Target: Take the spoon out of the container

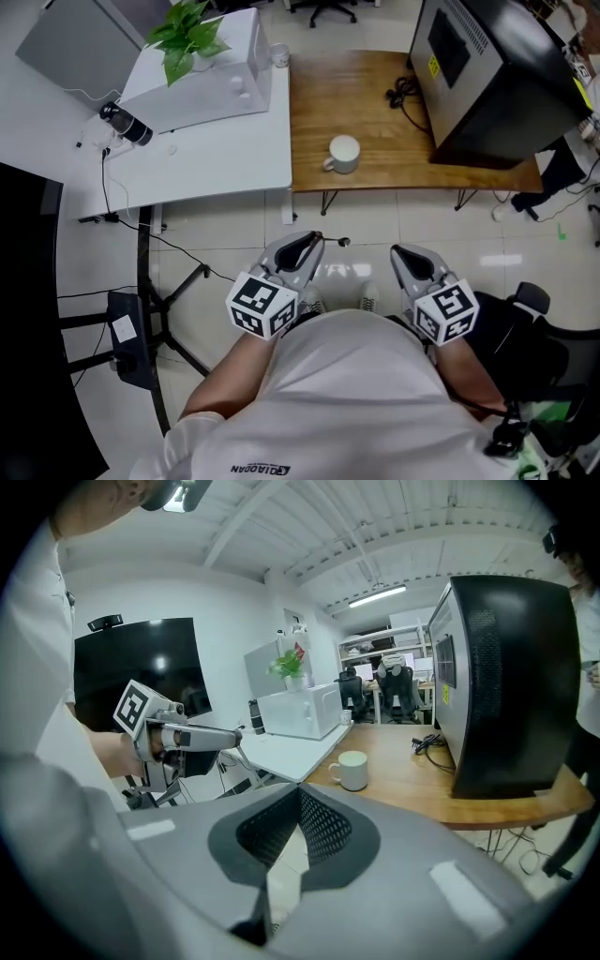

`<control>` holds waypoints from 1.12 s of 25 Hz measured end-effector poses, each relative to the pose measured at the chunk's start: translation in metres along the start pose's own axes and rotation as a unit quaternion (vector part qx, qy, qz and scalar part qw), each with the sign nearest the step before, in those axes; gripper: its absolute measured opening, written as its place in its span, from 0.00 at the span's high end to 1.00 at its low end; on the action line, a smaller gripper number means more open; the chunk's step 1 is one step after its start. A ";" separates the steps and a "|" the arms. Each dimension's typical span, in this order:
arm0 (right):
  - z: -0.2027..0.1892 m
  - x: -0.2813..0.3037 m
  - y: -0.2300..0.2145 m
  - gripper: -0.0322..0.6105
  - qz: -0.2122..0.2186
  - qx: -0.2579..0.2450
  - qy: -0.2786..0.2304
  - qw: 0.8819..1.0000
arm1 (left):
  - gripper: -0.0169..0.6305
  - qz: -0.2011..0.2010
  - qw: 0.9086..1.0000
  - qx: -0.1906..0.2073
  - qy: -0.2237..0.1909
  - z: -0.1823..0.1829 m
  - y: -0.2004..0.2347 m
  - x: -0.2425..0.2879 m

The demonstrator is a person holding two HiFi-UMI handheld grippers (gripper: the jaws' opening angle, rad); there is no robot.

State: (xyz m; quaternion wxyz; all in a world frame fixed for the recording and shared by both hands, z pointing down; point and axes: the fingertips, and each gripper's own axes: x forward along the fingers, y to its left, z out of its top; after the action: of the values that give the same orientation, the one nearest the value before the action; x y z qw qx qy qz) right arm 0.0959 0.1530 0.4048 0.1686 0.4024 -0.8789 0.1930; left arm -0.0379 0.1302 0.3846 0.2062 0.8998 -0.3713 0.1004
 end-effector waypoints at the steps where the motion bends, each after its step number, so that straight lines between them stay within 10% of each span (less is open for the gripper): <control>1: 0.000 0.001 0.001 0.94 -0.001 -0.001 -0.001 1.000 | 0.89 -0.001 1.000 0.000 0.000 -0.001 0.000 -0.001; 28: 0.001 0.006 0.006 0.94 0.005 -0.009 0.002 1.000 | 0.89 0.003 1.000 -0.002 0.001 -0.003 -0.002 -0.004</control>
State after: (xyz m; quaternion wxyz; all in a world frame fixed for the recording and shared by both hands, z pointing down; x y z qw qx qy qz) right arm 0.0872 0.1521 0.4055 0.1732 0.3961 -0.8822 0.1868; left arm -0.0392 0.1354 0.3858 0.2079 0.8983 -0.3735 0.1012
